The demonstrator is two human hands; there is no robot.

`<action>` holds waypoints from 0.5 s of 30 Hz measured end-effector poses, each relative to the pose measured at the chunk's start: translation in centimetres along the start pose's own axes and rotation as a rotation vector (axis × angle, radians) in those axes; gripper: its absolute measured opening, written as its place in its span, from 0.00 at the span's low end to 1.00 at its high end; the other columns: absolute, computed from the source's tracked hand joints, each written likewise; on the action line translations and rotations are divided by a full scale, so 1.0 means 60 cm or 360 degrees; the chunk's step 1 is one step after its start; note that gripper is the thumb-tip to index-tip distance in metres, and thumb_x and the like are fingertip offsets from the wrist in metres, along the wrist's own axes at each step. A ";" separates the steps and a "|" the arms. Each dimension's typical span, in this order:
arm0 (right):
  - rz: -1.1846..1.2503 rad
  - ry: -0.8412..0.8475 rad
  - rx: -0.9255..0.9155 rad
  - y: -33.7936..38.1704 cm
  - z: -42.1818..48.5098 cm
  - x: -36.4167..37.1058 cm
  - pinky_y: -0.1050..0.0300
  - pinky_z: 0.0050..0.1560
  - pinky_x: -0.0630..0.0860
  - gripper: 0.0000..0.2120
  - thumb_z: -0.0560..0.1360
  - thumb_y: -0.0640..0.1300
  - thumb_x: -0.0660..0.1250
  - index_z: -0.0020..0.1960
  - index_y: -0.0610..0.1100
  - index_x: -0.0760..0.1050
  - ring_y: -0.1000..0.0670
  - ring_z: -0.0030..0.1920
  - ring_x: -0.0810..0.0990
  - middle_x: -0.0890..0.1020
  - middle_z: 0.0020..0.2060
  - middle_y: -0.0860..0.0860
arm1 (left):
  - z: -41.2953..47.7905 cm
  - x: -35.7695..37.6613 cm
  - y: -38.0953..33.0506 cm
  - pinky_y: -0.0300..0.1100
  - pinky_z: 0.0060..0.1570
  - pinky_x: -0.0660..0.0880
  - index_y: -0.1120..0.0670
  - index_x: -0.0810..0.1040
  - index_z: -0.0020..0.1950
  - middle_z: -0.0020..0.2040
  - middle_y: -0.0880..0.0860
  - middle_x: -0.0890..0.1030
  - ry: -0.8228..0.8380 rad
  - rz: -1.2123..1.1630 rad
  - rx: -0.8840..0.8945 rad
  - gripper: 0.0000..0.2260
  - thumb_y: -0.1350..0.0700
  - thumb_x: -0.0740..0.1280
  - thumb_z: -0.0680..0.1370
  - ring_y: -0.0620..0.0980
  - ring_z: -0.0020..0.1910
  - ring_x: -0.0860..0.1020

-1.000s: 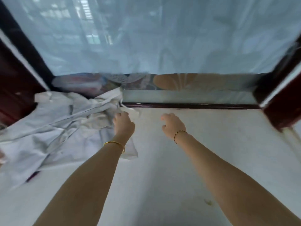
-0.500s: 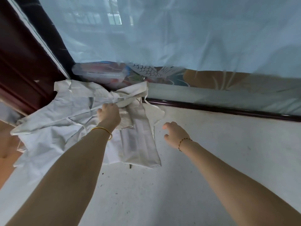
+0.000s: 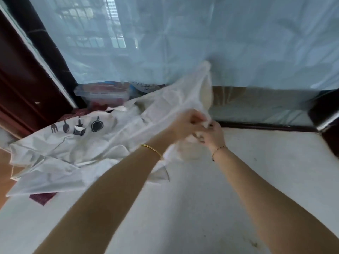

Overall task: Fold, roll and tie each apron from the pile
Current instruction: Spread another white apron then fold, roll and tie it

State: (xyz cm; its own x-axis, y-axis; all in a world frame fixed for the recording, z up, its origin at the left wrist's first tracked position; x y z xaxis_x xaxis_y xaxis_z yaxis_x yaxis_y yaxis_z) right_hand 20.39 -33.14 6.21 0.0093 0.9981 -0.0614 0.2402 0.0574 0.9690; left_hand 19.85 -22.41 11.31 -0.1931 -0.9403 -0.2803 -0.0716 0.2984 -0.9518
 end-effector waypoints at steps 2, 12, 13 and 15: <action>0.0252 -0.0301 0.0244 -0.040 -0.016 -0.096 0.57 0.33 0.75 0.06 0.72 0.37 0.62 0.46 0.42 0.76 0.45 0.37 0.79 0.80 0.39 0.43 | -0.014 0.116 0.008 0.53 0.54 0.78 0.58 0.74 0.50 0.47 0.56 0.77 0.0254 -0.0194 -0.0124 0.10 0.69 0.68 0.73 0.55 0.47 0.78; 0.0021 -0.1144 0.0937 -0.252 -0.160 -0.423 0.46 0.59 0.72 0.30 0.75 0.52 0.64 0.69 0.35 0.63 0.38 0.60 0.74 0.74 0.63 0.40 | -0.052 0.384 0.134 0.47 0.55 0.75 0.66 0.77 0.58 0.52 0.60 0.78 0.0641 0.0315 -0.0488 0.11 0.68 0.62 0.77 0.56 0.51 0.78; -0.0070 -0.1079 0.0996 -0.262 -0.164 -0.422 0.46 0.61 0.72 0.35 0.71 0.54 0.69 0.70 0.36 0.62 0.38 0.61 0.73 0.73 0.64 0.40 | -0.042 0.370 0.147 0.48 0.57 0.73 0.65 0.77 0.59 0.56 0.62 0.78 0.0544 0.0610 -0.0431 0.11 0.67 0.61 0.78 0.59 0.56 0.77; -0.0395 -0.0899 0.1028 -0.277 -0.170 -0.416 0.45 0.63 0.71 0.42 0.66 0.55 0.74 0.70 0.39 0.59 0.37 0.62 0.72 0.71 0.65 0.39 | -0.032 0.349 0.179 0.45 0.59 0.71 0.61 0.77 0.60 0.63 0.60 0.74 0.0472 0.1052 -0.0375 0.13 0.65 0.61 0.77 0.59 0.61 0.74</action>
State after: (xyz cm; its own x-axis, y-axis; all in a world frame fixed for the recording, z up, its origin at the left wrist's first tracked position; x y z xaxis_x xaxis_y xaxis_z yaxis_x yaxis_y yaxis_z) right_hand 6.27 -58.73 -5.91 0.3205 0.7882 -0.5254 0.7972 0.0751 0.5990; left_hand 13.17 -38.62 -4.53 -0.5209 -0.4803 -0.7057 -0.0502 0.8425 -0.5364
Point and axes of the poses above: each hand's wrist, its own z-axis towards the middle knuckle, its own x-axis out of the palm, y = z × x, the point moved 7 cm from there along z, towards the middle knuckle
